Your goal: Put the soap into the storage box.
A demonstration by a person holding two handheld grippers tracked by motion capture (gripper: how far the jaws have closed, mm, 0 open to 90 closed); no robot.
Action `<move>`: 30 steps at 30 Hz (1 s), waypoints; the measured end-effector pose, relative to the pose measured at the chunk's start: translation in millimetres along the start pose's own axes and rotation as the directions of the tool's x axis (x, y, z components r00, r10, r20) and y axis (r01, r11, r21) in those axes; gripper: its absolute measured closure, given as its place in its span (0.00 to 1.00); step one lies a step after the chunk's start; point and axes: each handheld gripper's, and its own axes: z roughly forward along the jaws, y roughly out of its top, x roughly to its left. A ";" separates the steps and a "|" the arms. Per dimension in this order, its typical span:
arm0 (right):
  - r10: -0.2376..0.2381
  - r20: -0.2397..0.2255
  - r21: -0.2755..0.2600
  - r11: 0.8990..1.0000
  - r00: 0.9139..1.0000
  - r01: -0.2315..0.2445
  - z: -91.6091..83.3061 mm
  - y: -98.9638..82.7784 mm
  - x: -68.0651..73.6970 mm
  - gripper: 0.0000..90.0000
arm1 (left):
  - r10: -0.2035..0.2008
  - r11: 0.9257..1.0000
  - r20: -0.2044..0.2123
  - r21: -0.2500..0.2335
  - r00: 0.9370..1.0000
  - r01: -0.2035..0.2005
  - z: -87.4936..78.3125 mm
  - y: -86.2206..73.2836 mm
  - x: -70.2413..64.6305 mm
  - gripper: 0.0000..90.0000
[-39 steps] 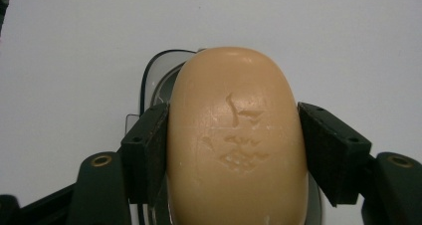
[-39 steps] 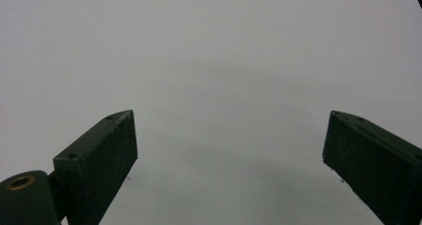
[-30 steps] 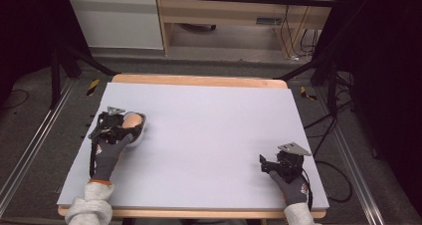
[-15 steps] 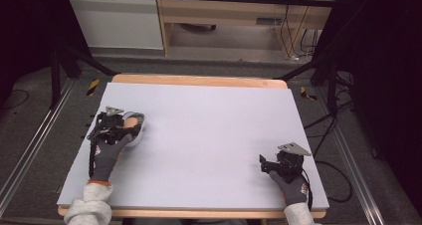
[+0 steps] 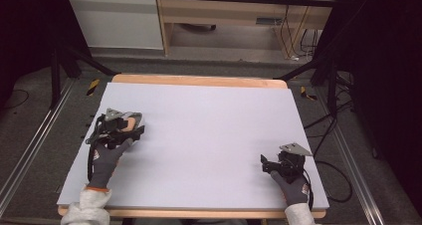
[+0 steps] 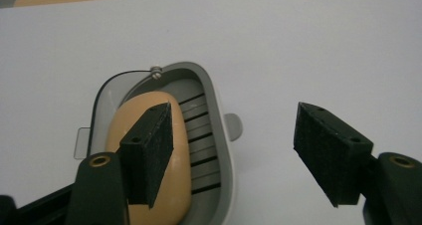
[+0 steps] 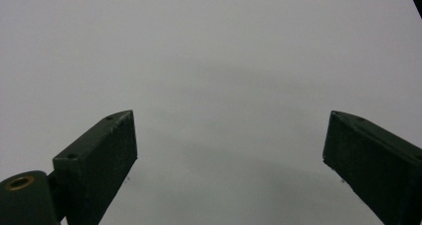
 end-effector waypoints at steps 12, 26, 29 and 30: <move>0.009 0.016 0.005 1.000 1.000 -0.009 -2.3 -4.2 -5.8 0.08 | 0.050 0.999 0.028 -0.019 0.998 -0.049 -12.9 -34.1 -16.6 0.37; 0.024 0.044 0.024 0.999 0.999 -0.025 -3.5 -8.8 -10.9 0.08 | 0.041 0.999 0.022 0.031 0.999 -0.042 -32.4 -76.8 -10.6 0.36; 0.024 0.044 0.027 0.999 0.999 -0.026 -2.3 -9.8 -12.0 0.08 | 0.038 0.998 0.014 0.043 0.999 -0.038 -33.8 -85.1 -3.8 0.35; 0.025 0.045 0.030 0.999 0.999 -0.026 -1.7 -9.8 -12.1 0.08 | 0.036 0.998 0.005 0.045 0.999 -0.036 -33.8 -86.5 -1.7 0.35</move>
